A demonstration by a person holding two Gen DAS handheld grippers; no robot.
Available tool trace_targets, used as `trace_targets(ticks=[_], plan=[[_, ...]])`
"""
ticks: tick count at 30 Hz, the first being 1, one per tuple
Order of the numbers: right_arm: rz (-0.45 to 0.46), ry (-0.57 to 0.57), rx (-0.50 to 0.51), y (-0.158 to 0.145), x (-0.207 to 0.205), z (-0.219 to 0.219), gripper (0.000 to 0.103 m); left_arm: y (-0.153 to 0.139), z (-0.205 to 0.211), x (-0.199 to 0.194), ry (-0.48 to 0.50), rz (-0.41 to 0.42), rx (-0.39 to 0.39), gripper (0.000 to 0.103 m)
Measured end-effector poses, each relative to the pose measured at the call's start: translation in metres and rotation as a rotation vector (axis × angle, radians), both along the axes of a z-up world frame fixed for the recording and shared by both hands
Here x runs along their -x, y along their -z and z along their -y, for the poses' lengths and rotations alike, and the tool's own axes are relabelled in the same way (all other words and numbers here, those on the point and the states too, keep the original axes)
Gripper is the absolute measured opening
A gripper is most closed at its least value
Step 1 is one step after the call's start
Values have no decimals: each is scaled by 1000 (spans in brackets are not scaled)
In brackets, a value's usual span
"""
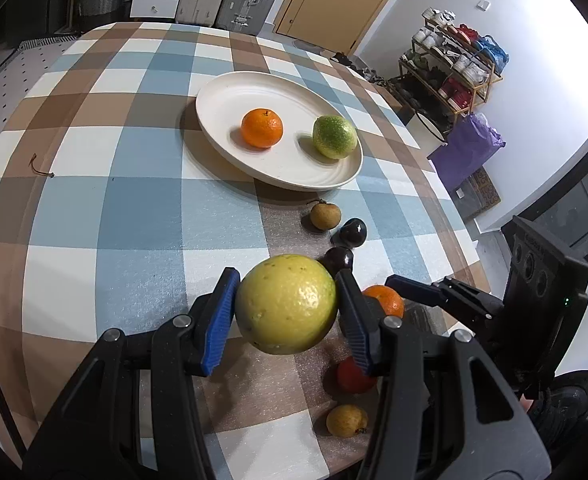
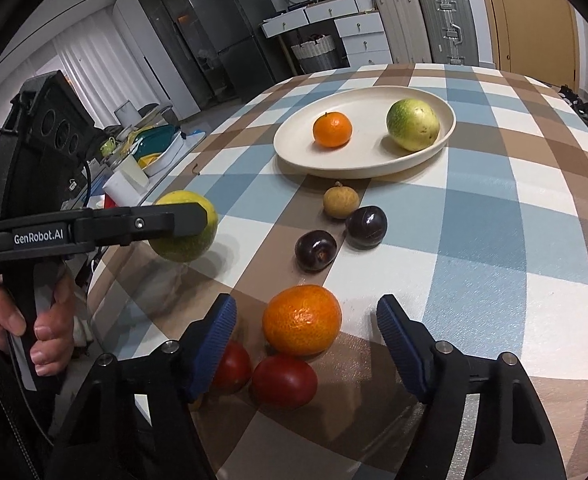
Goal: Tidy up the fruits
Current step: 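Lift the yellow citrus with the left gripper while the right gripper grasps the second mandarin, then carry both fruits onto the cream plate and open both grippers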
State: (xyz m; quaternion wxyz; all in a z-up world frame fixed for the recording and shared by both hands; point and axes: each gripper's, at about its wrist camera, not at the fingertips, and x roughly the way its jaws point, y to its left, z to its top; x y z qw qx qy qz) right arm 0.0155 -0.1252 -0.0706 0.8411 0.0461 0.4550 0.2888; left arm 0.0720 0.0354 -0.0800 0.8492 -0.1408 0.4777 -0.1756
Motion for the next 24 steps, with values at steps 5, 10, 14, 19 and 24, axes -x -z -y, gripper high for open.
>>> trace_targets(ticks=[5,10,14,19,24], plan=[[-2,-22,10,4,1,-6,47,0,-1,1,-2,0,0,47],[7,-49,-2,5,2,-8,40,1,-3,1,-4,-1,-1,47],[7,-35,-14,3,2,-6,40,1,-5,1,-10,-1,-2,47],[32,-23,-29,-6,0,-2,40,2,-8,-1,-17,-3,1,47],[61,-36,-63,-20,-3,-1,40,0,-8,-7,-23,-1,9,47]])
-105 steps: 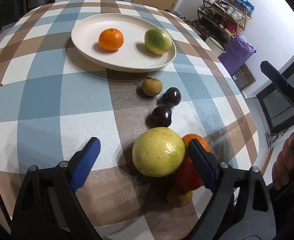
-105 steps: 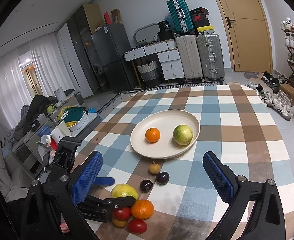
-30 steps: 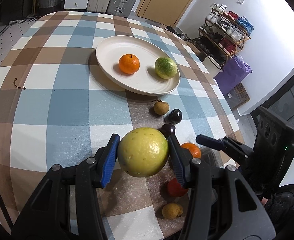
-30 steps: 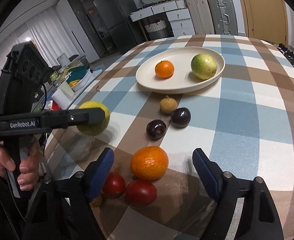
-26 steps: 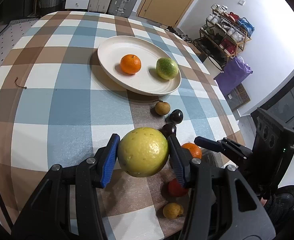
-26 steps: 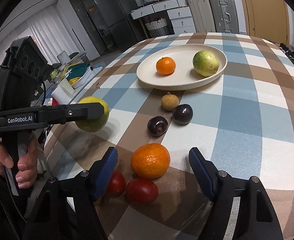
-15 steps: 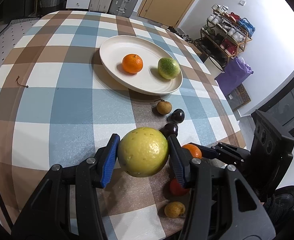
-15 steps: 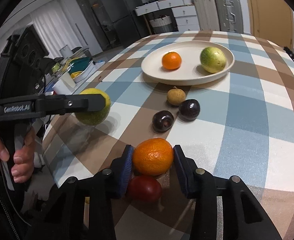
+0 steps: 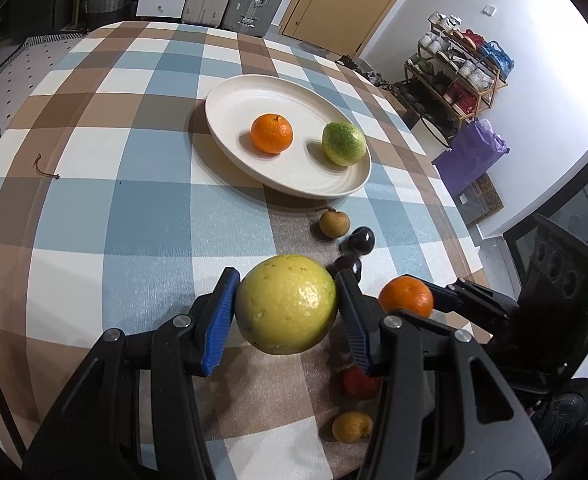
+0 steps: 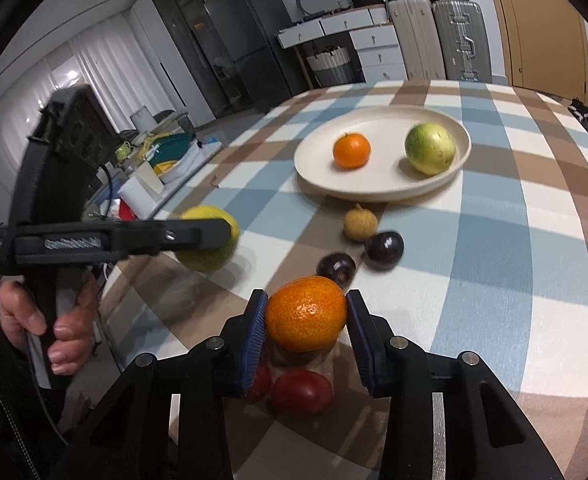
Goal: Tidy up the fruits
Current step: 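Carry both fruits onto the cream plate and open both grippers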
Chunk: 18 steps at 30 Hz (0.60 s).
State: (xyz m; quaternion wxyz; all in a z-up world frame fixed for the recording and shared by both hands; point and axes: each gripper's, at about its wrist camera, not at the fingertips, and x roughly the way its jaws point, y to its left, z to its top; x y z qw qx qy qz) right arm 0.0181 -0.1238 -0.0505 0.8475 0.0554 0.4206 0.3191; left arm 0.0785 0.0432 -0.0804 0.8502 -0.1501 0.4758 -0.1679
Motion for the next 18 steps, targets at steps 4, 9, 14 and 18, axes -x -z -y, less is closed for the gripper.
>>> trace_targets(ticks=[4,9,14,18], plan=[[27,-7,-24,-11,-4,-1,40,-5,2,-7,5,14,5,47],[58,-14,-44,-26,-14,-1,40,-12,4,-17,9,22,14,47],[74,-6,-63,-34,-30,1,40,-18,6,-30,11,32,16,47],[75,3,-73,-37,-45,3,40,-23,8,-43,15,38,20,47]])
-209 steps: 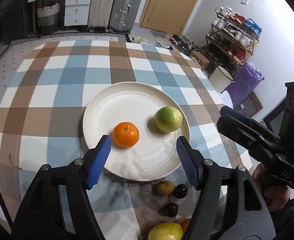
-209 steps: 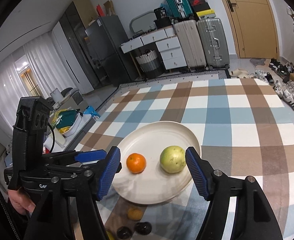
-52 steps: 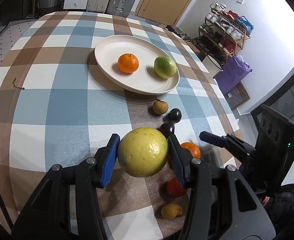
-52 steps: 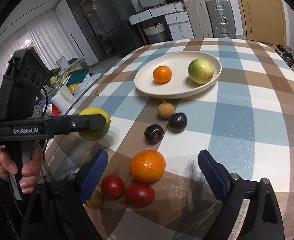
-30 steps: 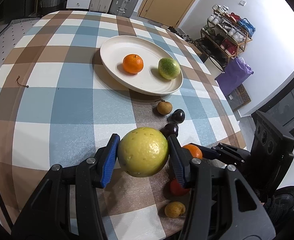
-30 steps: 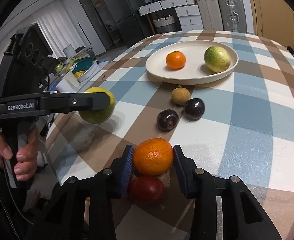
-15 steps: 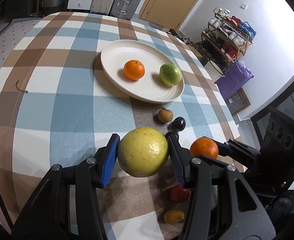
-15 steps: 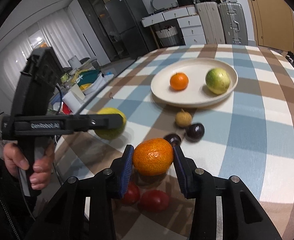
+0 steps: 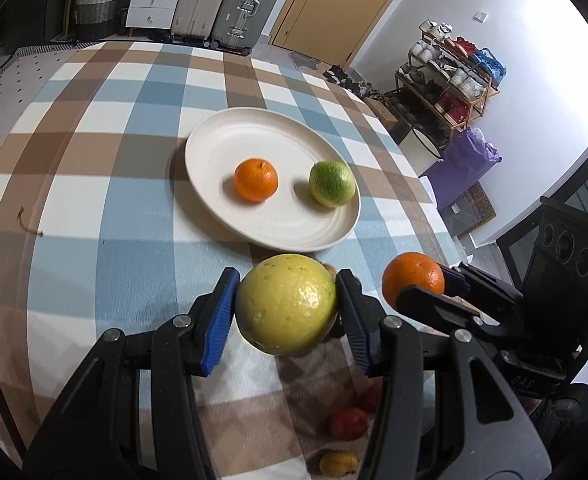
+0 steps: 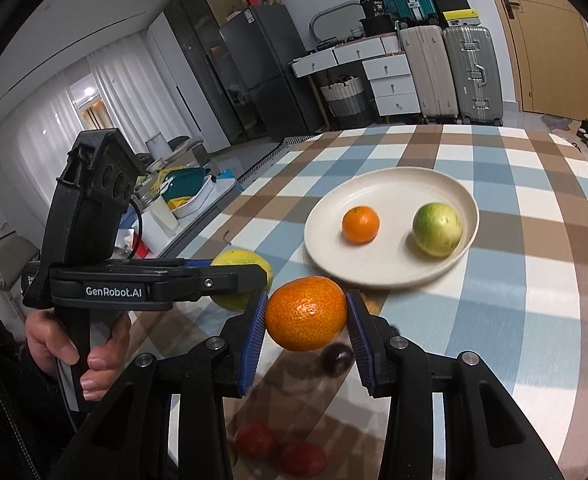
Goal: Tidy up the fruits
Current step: 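Carry both fruits onto the cream plate and open both grippers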
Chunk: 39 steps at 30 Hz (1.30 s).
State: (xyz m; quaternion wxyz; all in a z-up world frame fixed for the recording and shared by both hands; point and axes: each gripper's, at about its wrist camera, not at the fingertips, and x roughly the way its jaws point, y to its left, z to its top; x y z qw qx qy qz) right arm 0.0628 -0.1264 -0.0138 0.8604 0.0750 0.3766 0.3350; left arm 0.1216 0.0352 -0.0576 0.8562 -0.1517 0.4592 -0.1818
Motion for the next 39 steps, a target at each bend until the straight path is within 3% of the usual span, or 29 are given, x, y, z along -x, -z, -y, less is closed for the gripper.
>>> trace_targets(ticks=[24,39], plan=[[-63,19,-9,15,-89,2,40,-18,10,-116,18,16,-6,47],[-96,-3,38,35,-107,-8,40,3,31,-183,89,-16,-38,47]])
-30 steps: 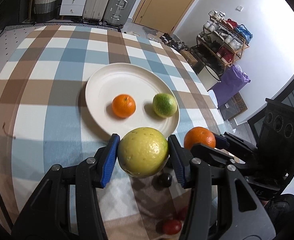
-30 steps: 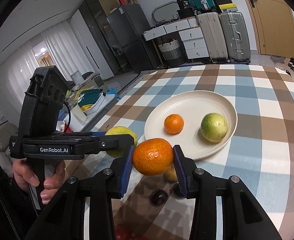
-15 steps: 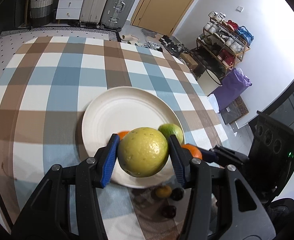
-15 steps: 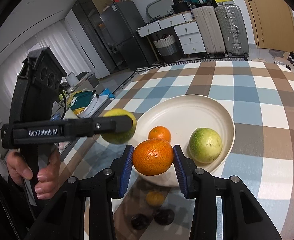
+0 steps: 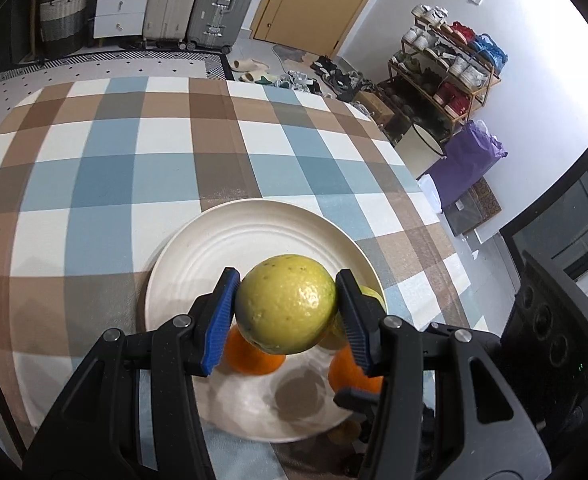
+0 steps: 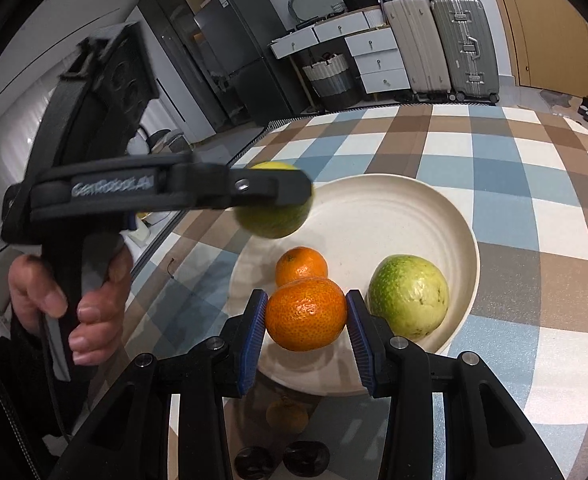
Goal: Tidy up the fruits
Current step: 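Carry both fruits onto the cream plate and open both grippers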
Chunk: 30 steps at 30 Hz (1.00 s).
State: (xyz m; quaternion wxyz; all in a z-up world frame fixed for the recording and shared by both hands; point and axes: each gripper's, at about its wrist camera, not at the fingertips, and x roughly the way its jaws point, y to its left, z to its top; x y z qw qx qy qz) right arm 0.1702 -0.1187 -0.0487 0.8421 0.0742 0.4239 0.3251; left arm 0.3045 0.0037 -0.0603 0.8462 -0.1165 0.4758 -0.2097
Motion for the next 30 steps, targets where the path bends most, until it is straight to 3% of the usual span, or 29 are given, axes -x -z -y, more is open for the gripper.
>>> trace_targets(ticks=[17,20,24,30], plan=[[-30,14,25,12,-5,-4,41,34,27,-29,45,-76,3,47],[-20,23,33,12,-5,-5,42,33,29,-29,44,-72,-12,47],[6,35,13,5,0,-2,52,28,27,-27,36,-66,5,47],[31,44,16,-1,6,0,52,13,24,-22,30,-33,-1,47]])
